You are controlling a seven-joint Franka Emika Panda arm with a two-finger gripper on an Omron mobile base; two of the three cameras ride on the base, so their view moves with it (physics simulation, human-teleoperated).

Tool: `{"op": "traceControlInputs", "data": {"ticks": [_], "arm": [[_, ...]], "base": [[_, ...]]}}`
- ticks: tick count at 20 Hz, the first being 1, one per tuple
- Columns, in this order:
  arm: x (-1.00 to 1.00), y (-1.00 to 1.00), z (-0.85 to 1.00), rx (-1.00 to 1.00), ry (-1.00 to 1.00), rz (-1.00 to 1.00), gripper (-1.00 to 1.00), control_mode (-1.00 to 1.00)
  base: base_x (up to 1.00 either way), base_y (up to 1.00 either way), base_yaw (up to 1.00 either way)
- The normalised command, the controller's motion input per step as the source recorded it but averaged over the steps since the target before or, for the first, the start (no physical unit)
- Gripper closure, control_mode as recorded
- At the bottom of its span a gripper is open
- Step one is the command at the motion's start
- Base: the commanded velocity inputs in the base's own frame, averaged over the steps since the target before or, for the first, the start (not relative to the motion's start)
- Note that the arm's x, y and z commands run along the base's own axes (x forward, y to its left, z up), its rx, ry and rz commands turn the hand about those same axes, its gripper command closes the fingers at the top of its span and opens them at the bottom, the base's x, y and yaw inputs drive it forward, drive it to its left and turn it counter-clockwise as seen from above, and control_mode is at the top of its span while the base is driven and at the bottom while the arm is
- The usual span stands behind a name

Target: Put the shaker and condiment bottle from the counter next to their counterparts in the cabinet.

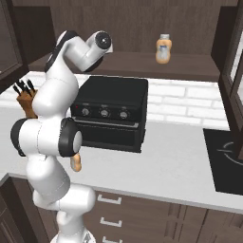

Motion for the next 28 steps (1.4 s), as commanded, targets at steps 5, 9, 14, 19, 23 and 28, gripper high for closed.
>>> {"op": "traceControlInputs", "data": {"ticks": [5,9,14,19,23,28], "arm": [[0.09,0.0,-0.12,0.0,-0.02,0.0,-1.0,-1.0],[0.01,0.0,-0.03,0.0,-0.02,0.0,-1.0,-1.0],[-0.3,-0.22,0.03,0.0,0.0,0.0,-1.0,-1.0],[-0.56,-0.53,0.25,0.0,-0.03,0.0,-1.0,-1.0],[-0.88,-0.55,0.21,0.0,-0.1,0.0,-1.0,-1.0],[-1.0,-0.18,0.0,0.0,-0.24,0.0,-1.0,-1.0]], "base": [[0.0,0.0,0.0],[0.0,0.0,0.0],[0.0,0.0,0.0],[0.0,0.0,0.0],[0.0,0.0,0.0],[0.0,0.0,0.0]]}}
